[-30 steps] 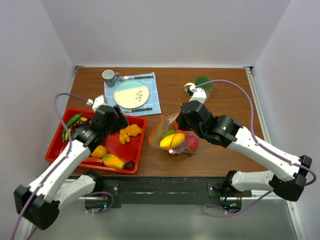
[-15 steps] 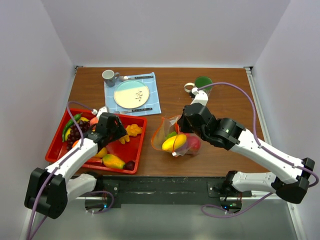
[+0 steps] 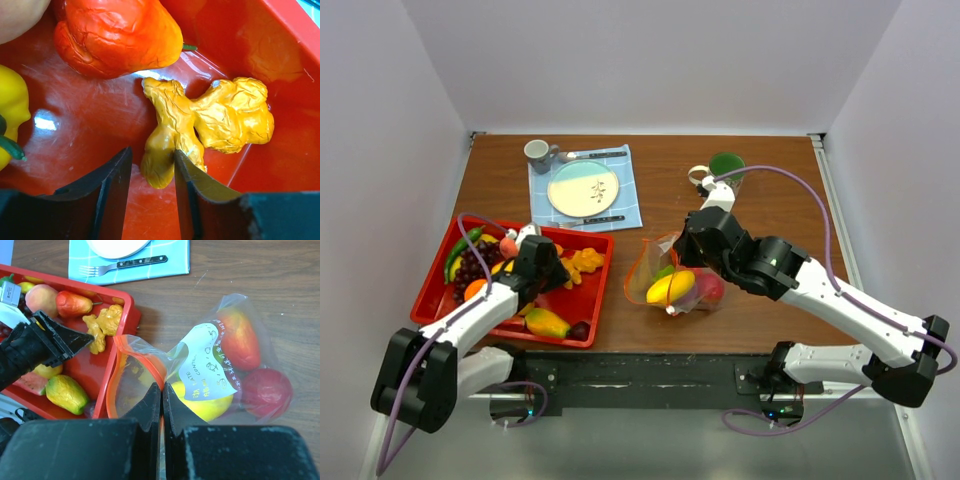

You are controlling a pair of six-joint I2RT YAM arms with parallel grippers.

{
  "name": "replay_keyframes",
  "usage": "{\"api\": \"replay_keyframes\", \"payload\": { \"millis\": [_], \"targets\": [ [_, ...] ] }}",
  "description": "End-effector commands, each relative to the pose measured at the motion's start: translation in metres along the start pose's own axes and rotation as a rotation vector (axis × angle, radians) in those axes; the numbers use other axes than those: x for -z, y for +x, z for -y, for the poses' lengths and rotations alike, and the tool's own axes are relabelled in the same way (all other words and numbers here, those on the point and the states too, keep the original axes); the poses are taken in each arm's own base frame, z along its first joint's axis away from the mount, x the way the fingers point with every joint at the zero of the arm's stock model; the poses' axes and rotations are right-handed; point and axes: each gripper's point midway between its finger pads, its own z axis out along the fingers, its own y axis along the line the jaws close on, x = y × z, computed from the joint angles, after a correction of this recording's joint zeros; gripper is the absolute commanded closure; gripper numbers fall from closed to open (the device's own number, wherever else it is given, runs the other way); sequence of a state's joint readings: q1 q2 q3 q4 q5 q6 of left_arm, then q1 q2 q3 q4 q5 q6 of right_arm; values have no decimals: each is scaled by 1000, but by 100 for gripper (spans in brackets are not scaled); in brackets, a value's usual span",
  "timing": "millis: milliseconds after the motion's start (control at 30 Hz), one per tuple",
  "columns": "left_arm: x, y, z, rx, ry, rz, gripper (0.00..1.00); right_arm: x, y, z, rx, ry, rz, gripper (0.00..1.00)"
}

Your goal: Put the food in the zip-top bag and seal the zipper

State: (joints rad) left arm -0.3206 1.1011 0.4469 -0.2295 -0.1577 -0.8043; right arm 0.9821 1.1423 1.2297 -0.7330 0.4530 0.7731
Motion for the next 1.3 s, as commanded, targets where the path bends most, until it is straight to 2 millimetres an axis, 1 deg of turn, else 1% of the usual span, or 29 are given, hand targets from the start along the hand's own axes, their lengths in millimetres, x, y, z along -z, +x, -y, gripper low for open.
{"api": "replay_keyframes", "payload": {
  "millis": [0,200,300,333,400,567,600,733,867,900,1067,1100,1200,1267],
  "targets": [
    [-5,-9,7,32,39,47,58,2,-9,-6,-17,-27,35,100],
    [-8,-6,9,35,69,54,64,1,-10,-6,-20,-25,36,100],
    [-5,-7,11,33,88,66,71,1,-10,-8,-19,-28,36,100],
    [-1,-11,13,26,98,75,74,1,-10,-9,-18,-29,34,100],
    [3,-15,14,17,101,87,78,1,-12,-9,-18,-29,38,100],
    [30,-35,23,-19,133,142,84,2,-14,-10,-20,-31,43,100],
    [36,-41,27,-30,140,156,84,2,-15,-10,-22,-30,43,100],
    [58,-50,28,-68,143,170,90,0,-16,-13,-23,-35,44,100],
    [77,-58,30,-101,152,187,91,-5,-16,-15,-17,-26,44,100],
    [85,-63,31,-112,159,201,91,-6,-17,-16,-20,-24,46,100],
    [109,-69,43,-124,220,205,92,-14,-17,-20,-9,-13,39,100],
    [117,-72,47,-126,236,212,92,-15,-17,-20,-7,-7,38,100],
    [130,-70,57,-136,289,185,92,-20,-17,-23,-2,0,37,100],
    [137,-66,64,-143,333,158,92,-24,-20,-27,-4,1,42,100]
  ]
}}
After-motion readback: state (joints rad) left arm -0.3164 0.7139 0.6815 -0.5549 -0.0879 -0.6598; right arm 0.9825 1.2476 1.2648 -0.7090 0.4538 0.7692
